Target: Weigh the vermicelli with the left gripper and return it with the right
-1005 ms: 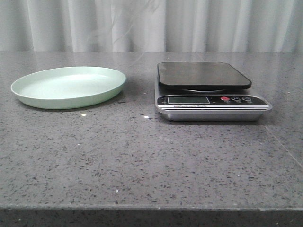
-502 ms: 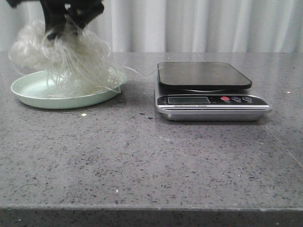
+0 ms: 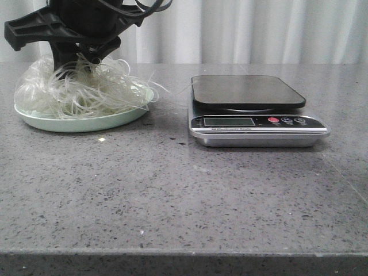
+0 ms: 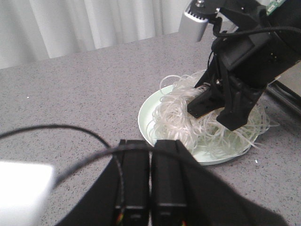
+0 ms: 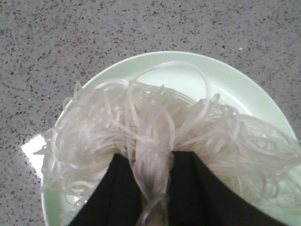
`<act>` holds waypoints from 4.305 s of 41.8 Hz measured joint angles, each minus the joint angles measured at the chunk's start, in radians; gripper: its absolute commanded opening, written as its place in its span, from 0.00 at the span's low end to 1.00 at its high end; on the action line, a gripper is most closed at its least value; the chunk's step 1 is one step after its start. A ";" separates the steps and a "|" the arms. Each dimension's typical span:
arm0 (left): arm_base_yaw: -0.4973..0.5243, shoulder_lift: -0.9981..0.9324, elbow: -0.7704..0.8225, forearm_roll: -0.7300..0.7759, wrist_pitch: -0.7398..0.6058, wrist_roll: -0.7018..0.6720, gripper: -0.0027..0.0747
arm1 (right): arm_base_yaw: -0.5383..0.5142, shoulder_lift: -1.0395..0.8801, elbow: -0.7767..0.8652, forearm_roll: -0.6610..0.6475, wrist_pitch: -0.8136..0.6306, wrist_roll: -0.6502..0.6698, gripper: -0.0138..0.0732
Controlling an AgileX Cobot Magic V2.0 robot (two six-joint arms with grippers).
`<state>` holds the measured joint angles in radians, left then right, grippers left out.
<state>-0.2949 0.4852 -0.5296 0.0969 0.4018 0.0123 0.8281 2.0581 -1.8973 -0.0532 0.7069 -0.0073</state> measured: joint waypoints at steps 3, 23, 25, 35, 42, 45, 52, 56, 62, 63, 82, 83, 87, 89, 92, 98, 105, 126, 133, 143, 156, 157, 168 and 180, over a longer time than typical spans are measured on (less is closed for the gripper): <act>0.000 0.000 0.000 0.000 0.000 0.000 0.21 | 0.000 0.000 0.000 0.000 0.000 0.000 0.43; 0.000 0.000 0.000 0.000 0.000 0.000 0.21 | 0.000 0.000 -0.069 0.000 0.111 -0.002 0.77; 0.000 0.000 0.000 0.000 0.000 0.000 0.21 | 0.000 0.000 -0.097 0.000 0.148 -0.002 0.77; 0.000 0.000 0.000 0.000 0.000 0.000 0.21 | -0.015 -0.066 -0.174 0.000 0.237 -0.002 0.64; 0.000 0.000 0.000 0.000 0.000 0.000 0.21 | -0.083 -0.146 -0.178 0.000 0.293 -0.002 0.32; 0.000 0.000 0.000 0.000 0.000 0.000 0.21 | -0.123 -0.185 -0.178 0.000 0.322 -0.002 0.34; 0.000 0.000 0.000 0.000 0.000 0.000 0.21 | -0.242 -0.275 -0.178 0.000 0.339 -0.002 0.33; 0.000 0.000 0.000 0.000 0.000 0.000 0.21 | -0.316 -0.328 -0.169 0.000 0.343 -0.002 0.33; 0.000 0.000 0.000 0.000 0.000 0.000 0.21 | -0.427 -0.419 -0.070 0.000 0.336 -0.002 0.33; 0.000 0.000 0.000 0.000 0.000 0.000 0.21 | -0.448 -0.435 -0.036 0.000 0.331 -0.002 0.33; 0.000 0.000 0.000 0.000 -0.002 0.000 0.21 | -0.665 -0.937 0.826 0.000 -0.092 -0.002 0.33; 0.000 0.000 0.000 0.000 -0.002 0.000 0.21 | -0.671 -0.974 0.866 0.000 -0.118 -0.002 0.33; 0.000 0.000 0.000 0.000 -0.002 0.000 0.21 | -0.681 -1.104 1.053 0.000 -0.207 -0.002 0.33; 0.000 0.000 0.000 0.000 -0.002 0.000 0.21 | -0.680 -1.160 1.120 0.000 -0.247 -0.002 0.33; 0.000 0.000 0.000 0.000 -0.002 0.000 0.21 | -0.680 -1.262 1.232 0.000 -0.301 -0.002 0.33; 0.000 0.000 0.000 0.000 -0.002 0.000 0.21 | -0.681 -1.447 1.399 0.000 -0.391 -0.002 0.33; 0.000 0.000 0.000 0.000 -0.004 0.000 0.21 | -0.681 -1.640 1.535 0.000 -0.451 -0.002 0.33; 0.000 0.000 0.000 0.000 -0.013 -0.002 0.21 | -0.681 -1.805 1.625 0.000 -0.470 -0.002 0.33; 0.000 0.000 0.000 0.000 -0.013 -0.002 0.21 | -0.681 -1.805 1.625 0.000 -0.470 -0.002 0.33; 0.000 0.000 0.000 0.000 -0.013 -0.002 0.21 | -0.681 -1.805 1.625 0.000 -0.470 -0.002 0.33; 0.000 0.000 0.004 0.000 -0.016 -0.002 0.21 | -0.681 -1.805 1.625 0.000 -0.470 -0.002 0.33; 0.000 0.000 0.006 0.000 -0.016 -0.002 0.21 | -0.681 -1.805 1.625 0.000 -0.470 -0.002 0.33; 0.064 -0.002 0.008 -0.075 -0.036 0.041 0.21 | -0.681 -1.805 1.625 0.000 -0.470 -0.002 0.33; 0.258 -0.143 0.112 -0.119 -0.118 0.095 0.21 | -0.681 -1.805 1.625 0.000 -0.470 -0.002 0.33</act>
<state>-0.0369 0.3424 -0.4175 -0.0225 0.2836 0.1072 0.1469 0.2530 -0.2720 -0.0532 0.2369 -0.0091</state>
